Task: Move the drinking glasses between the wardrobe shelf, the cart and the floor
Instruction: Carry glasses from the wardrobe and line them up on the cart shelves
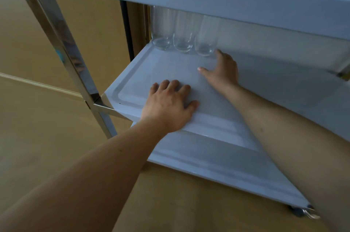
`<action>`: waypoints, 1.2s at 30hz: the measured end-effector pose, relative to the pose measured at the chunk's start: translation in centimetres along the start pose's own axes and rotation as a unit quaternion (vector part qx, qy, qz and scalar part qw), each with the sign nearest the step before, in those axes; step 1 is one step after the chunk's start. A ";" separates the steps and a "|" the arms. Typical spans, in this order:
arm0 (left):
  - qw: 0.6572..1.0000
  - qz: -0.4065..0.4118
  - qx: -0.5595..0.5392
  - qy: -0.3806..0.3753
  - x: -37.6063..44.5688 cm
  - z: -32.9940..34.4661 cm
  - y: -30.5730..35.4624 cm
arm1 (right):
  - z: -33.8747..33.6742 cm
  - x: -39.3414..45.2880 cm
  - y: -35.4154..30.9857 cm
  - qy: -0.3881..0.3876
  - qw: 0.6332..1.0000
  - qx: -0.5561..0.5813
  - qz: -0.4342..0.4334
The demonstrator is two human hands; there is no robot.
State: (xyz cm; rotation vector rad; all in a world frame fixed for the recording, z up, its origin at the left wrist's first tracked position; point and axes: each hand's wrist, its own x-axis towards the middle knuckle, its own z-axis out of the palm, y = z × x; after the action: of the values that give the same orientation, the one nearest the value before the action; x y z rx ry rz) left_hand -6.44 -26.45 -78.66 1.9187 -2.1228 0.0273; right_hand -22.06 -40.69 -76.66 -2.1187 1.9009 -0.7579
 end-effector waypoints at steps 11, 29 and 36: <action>0.999 -0.020 -0.004 -0.040 -0.8 -1.5 0.8 | -2.9 -11.8 1.5 -0.077 0.993 -0.089 -0.023; 0.969 -0.001 -0.062 -0.239 -11.5 -29.1 12.9 | -31.9 -27.1 -5.4 -0.313 0.943 -0.101 0.045; 0.977 0.101 -0.036 -0.184 -3.6 -47.0 22.7 | -52.7 -21.7 -9.7 -0.211 0.970 -0.119 0.028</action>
State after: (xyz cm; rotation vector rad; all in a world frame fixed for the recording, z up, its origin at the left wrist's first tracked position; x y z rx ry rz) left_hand -19.27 -10.96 -30.41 1.7682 -2.5078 -0.3878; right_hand -40.49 -8.21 -32.55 -2.1299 1.8720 -0.0505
